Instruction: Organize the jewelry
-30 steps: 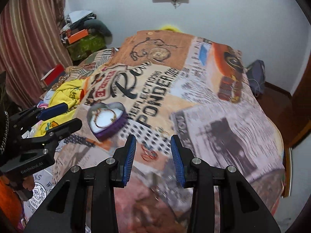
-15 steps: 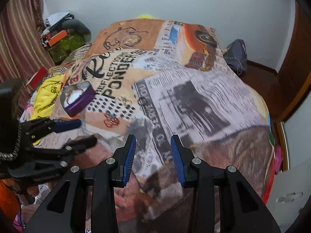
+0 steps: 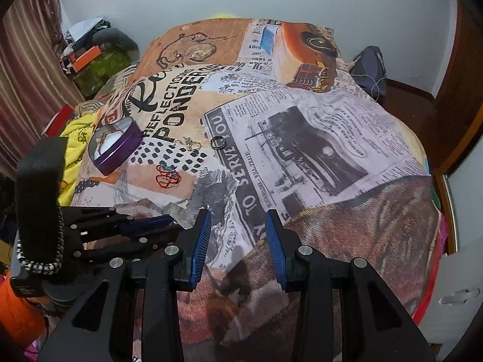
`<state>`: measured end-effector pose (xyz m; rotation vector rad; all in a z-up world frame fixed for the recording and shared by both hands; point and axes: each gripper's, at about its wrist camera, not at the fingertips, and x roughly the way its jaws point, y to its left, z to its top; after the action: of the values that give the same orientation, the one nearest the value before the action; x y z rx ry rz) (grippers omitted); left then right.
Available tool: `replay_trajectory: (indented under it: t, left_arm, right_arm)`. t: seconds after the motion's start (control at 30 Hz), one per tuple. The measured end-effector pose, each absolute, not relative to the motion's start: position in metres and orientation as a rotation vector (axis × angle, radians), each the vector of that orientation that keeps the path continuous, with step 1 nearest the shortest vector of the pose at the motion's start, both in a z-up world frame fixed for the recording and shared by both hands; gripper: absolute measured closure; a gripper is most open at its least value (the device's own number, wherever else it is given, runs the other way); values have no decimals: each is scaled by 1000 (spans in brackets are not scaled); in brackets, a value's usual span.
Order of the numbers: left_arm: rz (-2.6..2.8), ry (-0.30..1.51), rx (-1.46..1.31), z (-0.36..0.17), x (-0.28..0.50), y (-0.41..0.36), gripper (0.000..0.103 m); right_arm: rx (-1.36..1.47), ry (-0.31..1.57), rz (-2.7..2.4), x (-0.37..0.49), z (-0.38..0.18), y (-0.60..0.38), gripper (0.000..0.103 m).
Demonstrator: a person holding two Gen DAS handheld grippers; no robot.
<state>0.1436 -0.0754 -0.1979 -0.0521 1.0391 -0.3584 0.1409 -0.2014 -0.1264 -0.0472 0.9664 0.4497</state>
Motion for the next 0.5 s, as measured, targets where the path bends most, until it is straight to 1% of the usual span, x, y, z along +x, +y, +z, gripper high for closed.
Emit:
replay_trajectory:
  t: [0.33, 0.5]
  left_arm:
    - [-171, 918, -87, -164, 137, 2, 91]
    - [-127, 881, -99, -157, 136, 23, 91]
  right_arm:
    - [-75, 999, 535, 157, -141, -155, 69]
    - [-80, 1030, 567, 170, -153, -131, 69]
